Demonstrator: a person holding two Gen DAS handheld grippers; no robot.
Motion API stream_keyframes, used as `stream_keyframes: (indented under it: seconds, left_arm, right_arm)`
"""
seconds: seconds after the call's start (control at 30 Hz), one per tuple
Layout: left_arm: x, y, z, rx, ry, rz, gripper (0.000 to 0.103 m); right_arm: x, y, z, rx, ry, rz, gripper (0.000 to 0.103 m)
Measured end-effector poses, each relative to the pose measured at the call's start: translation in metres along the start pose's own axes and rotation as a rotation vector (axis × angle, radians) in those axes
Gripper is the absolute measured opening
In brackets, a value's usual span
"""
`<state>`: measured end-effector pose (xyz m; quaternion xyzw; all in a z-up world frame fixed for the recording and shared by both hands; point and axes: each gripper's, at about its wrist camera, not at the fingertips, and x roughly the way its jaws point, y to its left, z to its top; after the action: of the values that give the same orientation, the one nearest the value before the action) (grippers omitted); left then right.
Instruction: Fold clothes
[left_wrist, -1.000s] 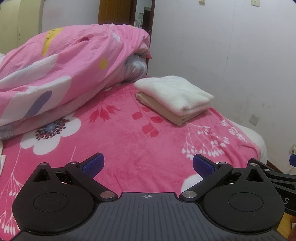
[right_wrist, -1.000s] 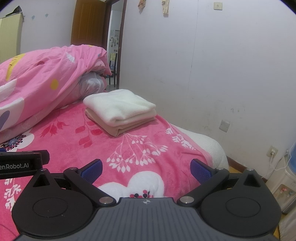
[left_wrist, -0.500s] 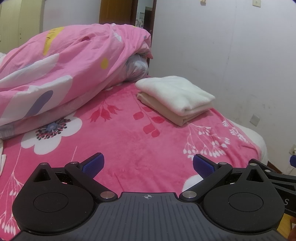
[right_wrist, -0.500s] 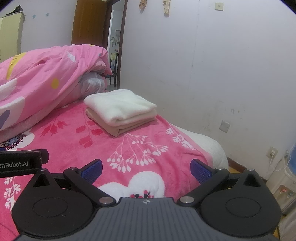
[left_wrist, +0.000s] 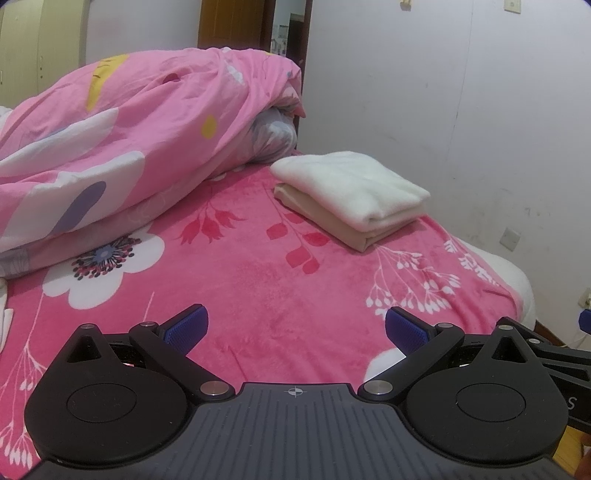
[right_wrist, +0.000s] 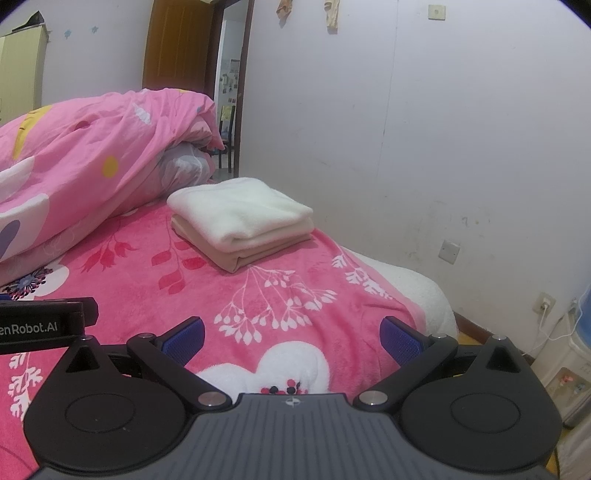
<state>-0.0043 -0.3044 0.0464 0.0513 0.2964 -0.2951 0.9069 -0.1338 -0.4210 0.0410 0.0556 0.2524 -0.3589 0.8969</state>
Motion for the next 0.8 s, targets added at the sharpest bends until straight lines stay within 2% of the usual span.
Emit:
stream_keyframes:
  seconds: [0.8]
  left_arm:
    - [0.0, 0.0008, -0.0005, -0.005, 0.007, 0.0, 0.103]
  right_arm:
    - [-0.0014, -0.0017, -0.001, 0.0, 0.002, -0.001, 0.103]
